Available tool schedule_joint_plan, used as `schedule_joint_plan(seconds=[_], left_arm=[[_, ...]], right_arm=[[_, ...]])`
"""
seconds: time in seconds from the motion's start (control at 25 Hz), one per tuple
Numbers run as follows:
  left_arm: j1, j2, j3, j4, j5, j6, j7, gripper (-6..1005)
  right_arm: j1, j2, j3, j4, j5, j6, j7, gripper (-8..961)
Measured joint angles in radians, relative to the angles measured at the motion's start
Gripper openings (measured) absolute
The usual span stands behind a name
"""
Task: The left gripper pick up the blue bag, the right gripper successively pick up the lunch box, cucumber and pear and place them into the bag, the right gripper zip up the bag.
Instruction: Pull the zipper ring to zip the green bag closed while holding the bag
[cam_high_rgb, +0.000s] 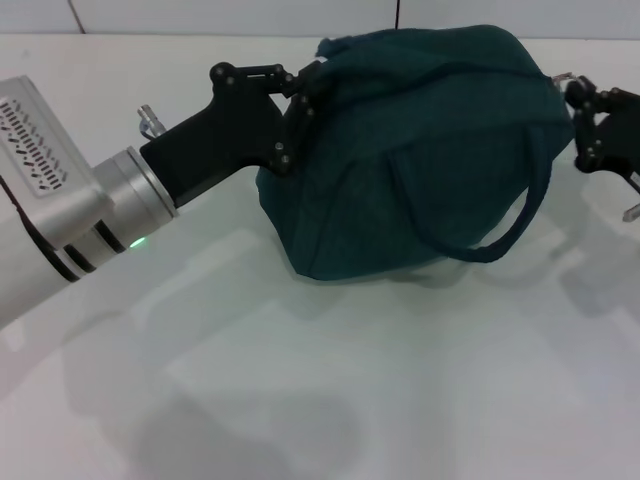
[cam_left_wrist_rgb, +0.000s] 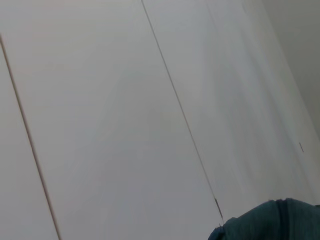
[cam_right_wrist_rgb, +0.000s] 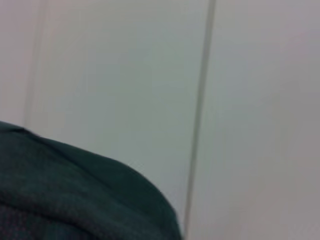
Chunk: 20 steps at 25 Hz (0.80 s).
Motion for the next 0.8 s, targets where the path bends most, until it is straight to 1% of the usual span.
schedule_joint_plan(seconds=[0.12,0.48,0.8], left_arm=[[-0.003,0.0,0.0,0.0,0.0,-0.003,-0.007,65],[-0.012,0.005,-0.005,0.001,-0.001,-0.006,-0.052,67],[-0.013,0.007,-0.003,0.007,0.0,-0.006,-0.103,69]], right_arm=[[-0.004,0.001,0.0,0.005,0.022,0.023,0.003,24],[-0.022,0.003,0.001,0.01,0.022,0.06,0.02,23],[-0.038,0.002,0.023,0.013,0.023,0.066,0.041,23]])
